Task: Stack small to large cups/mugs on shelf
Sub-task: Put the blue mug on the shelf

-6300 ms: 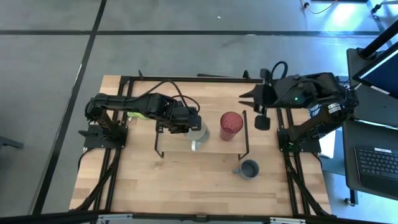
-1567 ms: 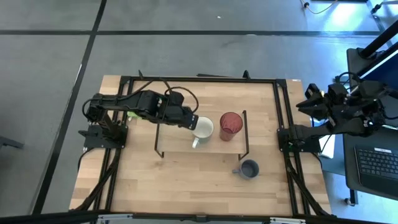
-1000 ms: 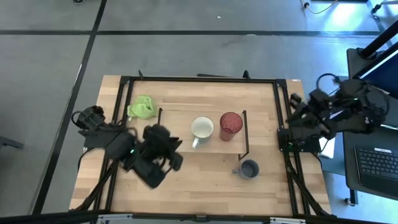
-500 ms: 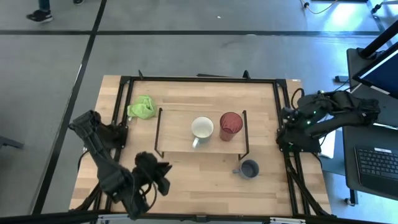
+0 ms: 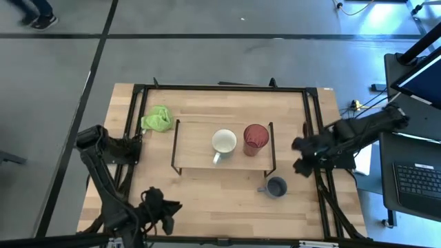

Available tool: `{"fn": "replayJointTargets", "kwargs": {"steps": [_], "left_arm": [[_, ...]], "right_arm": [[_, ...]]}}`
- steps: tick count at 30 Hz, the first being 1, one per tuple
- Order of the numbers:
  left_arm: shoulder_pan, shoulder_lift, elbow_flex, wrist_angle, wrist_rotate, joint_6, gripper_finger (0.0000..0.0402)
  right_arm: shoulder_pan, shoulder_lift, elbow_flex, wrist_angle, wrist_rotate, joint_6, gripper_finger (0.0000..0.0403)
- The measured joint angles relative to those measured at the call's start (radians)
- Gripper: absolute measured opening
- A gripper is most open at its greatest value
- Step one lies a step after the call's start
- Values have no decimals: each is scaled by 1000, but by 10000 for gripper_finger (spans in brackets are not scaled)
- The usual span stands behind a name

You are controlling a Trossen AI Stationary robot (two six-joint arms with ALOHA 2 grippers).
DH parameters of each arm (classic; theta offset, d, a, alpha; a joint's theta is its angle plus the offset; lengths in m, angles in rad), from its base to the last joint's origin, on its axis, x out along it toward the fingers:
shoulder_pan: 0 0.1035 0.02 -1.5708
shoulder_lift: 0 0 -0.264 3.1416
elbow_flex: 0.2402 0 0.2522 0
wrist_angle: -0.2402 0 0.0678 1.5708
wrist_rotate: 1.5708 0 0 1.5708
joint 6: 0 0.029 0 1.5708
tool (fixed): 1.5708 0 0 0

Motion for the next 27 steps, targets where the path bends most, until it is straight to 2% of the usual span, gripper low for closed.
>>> {"fn": "replayJointTargets", "kwargs": {"steps": [4,9,14,22,27], "left_arm": [[-26,0,-8,2,0,-19,69],[-43,0,-9,-12,0,-18,69],[-53,0,-9,-23,0,-18,69],[-63,0,-8,-23,4,-18,69],[-66,0,-8,-23,6,-18,69]], "right_arm": [[80,31,-86,148,3,107,79],[150,62,-154,314,102,222,79],[202,121,-230,464,143,305,79],[223,159,-224,481,230,319,79],[223,160,-194,462,234,303,79]]}}
